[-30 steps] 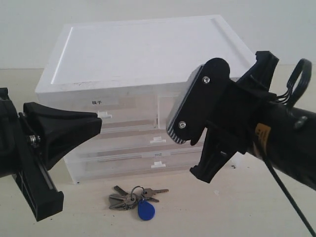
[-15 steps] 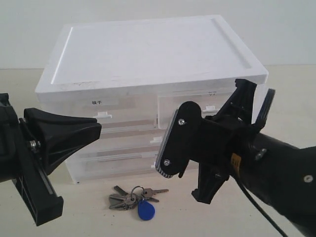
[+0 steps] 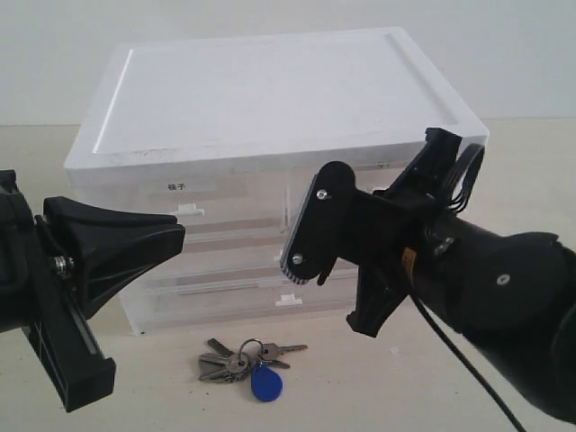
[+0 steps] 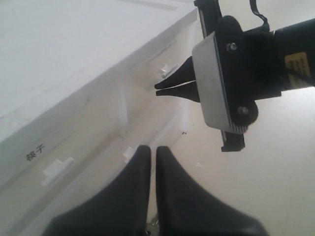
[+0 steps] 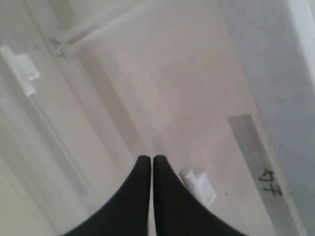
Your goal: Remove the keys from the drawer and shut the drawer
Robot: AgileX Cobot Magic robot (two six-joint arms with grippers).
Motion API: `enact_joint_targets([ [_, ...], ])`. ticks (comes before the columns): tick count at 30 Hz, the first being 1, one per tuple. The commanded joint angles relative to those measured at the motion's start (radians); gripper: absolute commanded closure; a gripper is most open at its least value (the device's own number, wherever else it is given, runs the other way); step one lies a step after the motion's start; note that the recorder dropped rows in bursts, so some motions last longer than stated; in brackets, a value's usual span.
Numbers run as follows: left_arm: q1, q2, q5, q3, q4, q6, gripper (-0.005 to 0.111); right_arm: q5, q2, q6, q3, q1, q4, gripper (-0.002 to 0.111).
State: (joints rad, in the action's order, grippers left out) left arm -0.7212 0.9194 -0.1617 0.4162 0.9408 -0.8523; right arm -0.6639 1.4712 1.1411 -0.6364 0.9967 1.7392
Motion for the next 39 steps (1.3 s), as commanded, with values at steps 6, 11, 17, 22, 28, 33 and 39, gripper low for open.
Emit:
enact_joint_targets([
  [6,0.001,-0.006,-0.003,-0.003,-0.010,-0.016,0.102,0.054,-0.006,0.047,-0.025,-0.033,0.005,0.108],
  [11,0.001,-0.006,0.005,-0.003,-0.006,-0.016,0.102,0.047,-0.051,0.047,-0.025,0.032,0.005,0.108],
  [17,0.001,-0.016,0.009,-0.015,-0.001,-0.016,0.102,0.023,-0.187,0.144,-0.025,0.052,0.005,0.108],
  [22,0.001,-0.136,0.077,-0.017,-0.018,-0.016,0.102,0.027,-0.336,0.236,-0.025,-0.047,0.005,0.108],
  [28,0.002,-0.316,0.394,0.055,-0.030,-0.104,0.102,0.133,-0.421,0.380,-0.052,-0.321,0.005,0.108],
  [33,0.002,-0.342,0.714,0.079,0.323,-0.573,0.102,0.493,-0.394,0.380,-0.102,-0.633,-0.171,0.108],
  [39,0.002,-0.278,0.804,0.090,0.407,-0.659,0.102,0.769,-0.291,0.400,-0.122,-0.868,-0.262,0.108],
])
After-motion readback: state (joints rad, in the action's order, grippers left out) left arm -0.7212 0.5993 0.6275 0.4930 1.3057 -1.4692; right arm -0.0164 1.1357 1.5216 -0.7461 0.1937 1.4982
